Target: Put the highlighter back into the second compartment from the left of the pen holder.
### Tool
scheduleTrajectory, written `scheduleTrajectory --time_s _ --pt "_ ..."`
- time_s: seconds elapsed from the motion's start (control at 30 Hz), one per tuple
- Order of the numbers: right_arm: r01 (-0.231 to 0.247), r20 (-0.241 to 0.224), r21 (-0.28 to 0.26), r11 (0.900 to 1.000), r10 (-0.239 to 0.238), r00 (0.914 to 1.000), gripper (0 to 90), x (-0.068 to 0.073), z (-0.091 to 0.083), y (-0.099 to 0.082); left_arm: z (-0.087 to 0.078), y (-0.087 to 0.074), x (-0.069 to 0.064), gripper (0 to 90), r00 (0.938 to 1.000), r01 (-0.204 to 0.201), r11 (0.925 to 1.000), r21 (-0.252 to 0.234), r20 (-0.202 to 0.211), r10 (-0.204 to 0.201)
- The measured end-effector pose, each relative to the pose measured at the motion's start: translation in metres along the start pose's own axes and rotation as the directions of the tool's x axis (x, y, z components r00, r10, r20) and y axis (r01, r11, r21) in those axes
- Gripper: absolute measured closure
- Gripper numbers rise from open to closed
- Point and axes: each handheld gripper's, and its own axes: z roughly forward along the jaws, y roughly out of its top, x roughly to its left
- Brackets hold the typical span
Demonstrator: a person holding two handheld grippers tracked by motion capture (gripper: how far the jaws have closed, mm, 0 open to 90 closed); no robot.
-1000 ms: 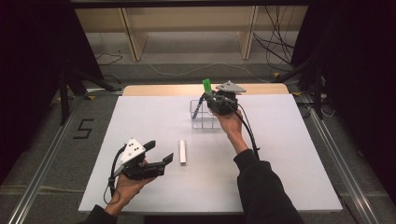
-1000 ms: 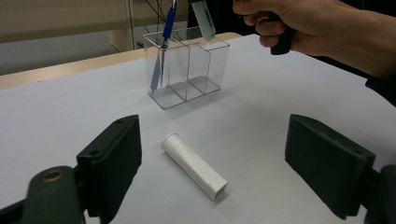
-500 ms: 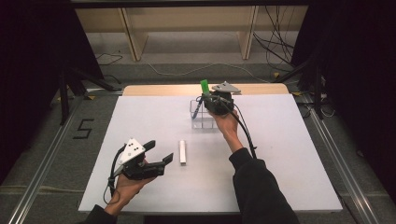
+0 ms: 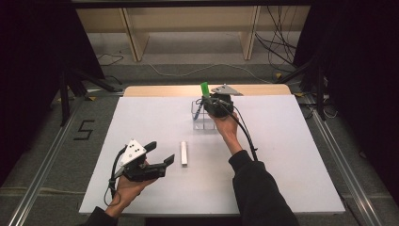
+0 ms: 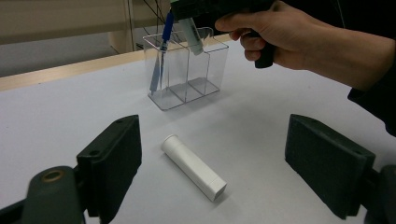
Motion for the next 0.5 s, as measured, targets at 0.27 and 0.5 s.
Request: scheduleTrajectory --time_s 0.27,0.5 --pt "0.012 -0.002 0.017 0.9998 -0.012 0.9999 66.3 0.0022 0.0009 -0.0029 0.0001 -0.0002 0.0 18.3 1.0 0.0 1.0 0.003 -0.001 0.0" --pt "-0.001 -0.001 0.039 0.9992 0.001 1.0 51.2 -0.0005 -0.0026 -0.0053 0.0002 -0.0002 0.0003 18.3 1.0 0.001 1.0 0.004 -0.003 -0.001"
